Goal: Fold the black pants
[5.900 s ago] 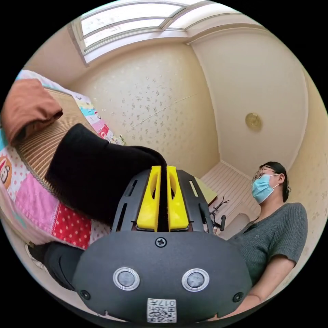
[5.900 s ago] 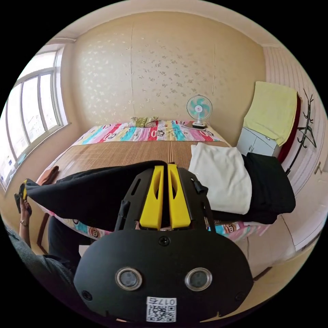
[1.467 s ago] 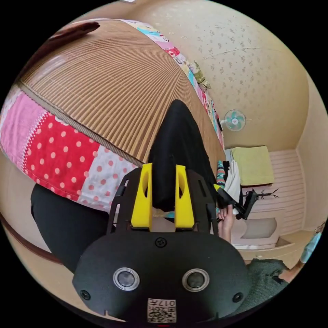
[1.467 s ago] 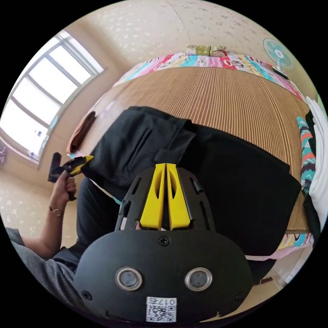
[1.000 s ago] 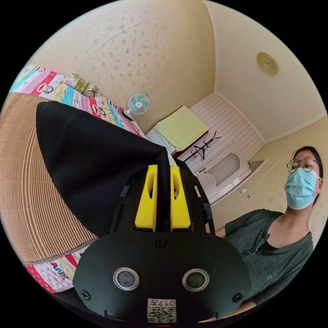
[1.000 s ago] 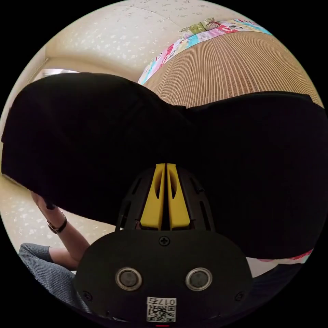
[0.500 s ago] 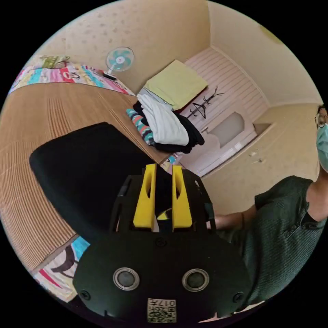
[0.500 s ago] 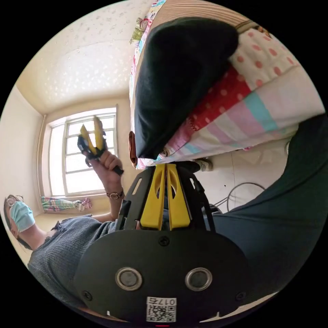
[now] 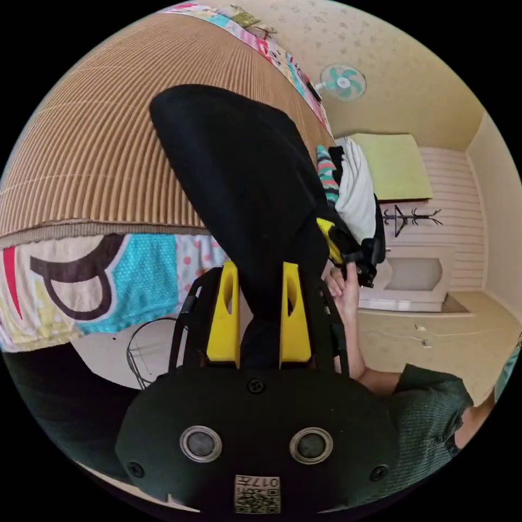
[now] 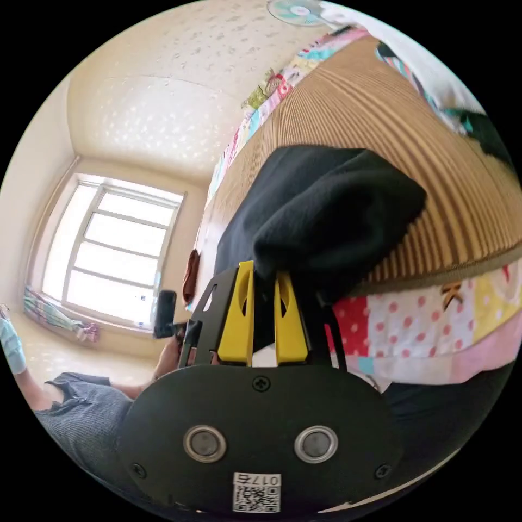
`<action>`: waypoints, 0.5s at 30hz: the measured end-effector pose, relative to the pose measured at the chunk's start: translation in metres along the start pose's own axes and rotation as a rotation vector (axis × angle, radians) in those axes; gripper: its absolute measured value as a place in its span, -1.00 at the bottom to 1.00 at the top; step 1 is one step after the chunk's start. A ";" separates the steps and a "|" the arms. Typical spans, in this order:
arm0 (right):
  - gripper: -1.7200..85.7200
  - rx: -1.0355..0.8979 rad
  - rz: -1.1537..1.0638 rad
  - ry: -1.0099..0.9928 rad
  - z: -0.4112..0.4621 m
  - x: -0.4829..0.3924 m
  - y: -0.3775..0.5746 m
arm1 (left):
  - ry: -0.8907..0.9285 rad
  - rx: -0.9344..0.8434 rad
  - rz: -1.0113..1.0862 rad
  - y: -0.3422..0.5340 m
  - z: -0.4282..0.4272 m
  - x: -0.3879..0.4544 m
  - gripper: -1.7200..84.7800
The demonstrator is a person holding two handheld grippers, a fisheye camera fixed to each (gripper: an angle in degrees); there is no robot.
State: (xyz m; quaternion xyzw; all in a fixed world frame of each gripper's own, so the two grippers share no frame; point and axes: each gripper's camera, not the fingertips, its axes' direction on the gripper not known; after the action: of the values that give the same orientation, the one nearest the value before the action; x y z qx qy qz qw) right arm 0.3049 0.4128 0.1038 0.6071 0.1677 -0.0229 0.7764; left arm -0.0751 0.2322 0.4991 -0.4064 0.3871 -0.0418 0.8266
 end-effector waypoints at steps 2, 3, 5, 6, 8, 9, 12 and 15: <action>-0.79 0.154 0.040 0.009 -0.029 0.003 -0.007 | 0.194 -0.183 0.136 -0.004 0.026 0.014 -0.87; -0.78 0.220 0.044 0.000 -0.048 0.005 -0.009 | 0.275 -0.192 0.182 -0.002 0.027 0.020 -0.85; -0.77 0.245 -0.008 -0.019 -0.068 0.005 -0.008 | 0.234 -0.065 0.209 0.002 0.004 0.022 -0.85; -0.79 0.230 -0.040 -0.014 -0.076 0.007 -0.005 | 0.151 0.046 0.247 0.004 -0.022 0.024 -0.84; -0.79 0.176 -0.058 0.016 -0.082 0.016 -0.001 | -0.033 0.233 0.237 0.008 -0.066 0.019 -0.82; -0.72 0.121 -0.049 0.041 -0.081 0.025 0.000 | -0.143 0.365 0.183 0.010 -0.095 0.010 -0.78; -0.56 0.025 -0.007 0.000 -0.072 0.051 -0.003 | -0.243 0.499 0.014 -0.007 -0.138 -0.030 -0.54; -0.53 -0.023 0.022 -0.049 -0.058 0.071 -0.010 | -0.025 0.267 -0.124 -0.050 -0.119 -0.077 -0.46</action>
State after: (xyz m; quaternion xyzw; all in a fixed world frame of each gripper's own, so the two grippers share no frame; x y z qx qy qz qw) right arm 0.3559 0.4776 0.0621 0.5993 0.1421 -0.0272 0.7874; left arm -0.1966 0.1523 0.5364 -0.3166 0.3419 -0.1385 0.8739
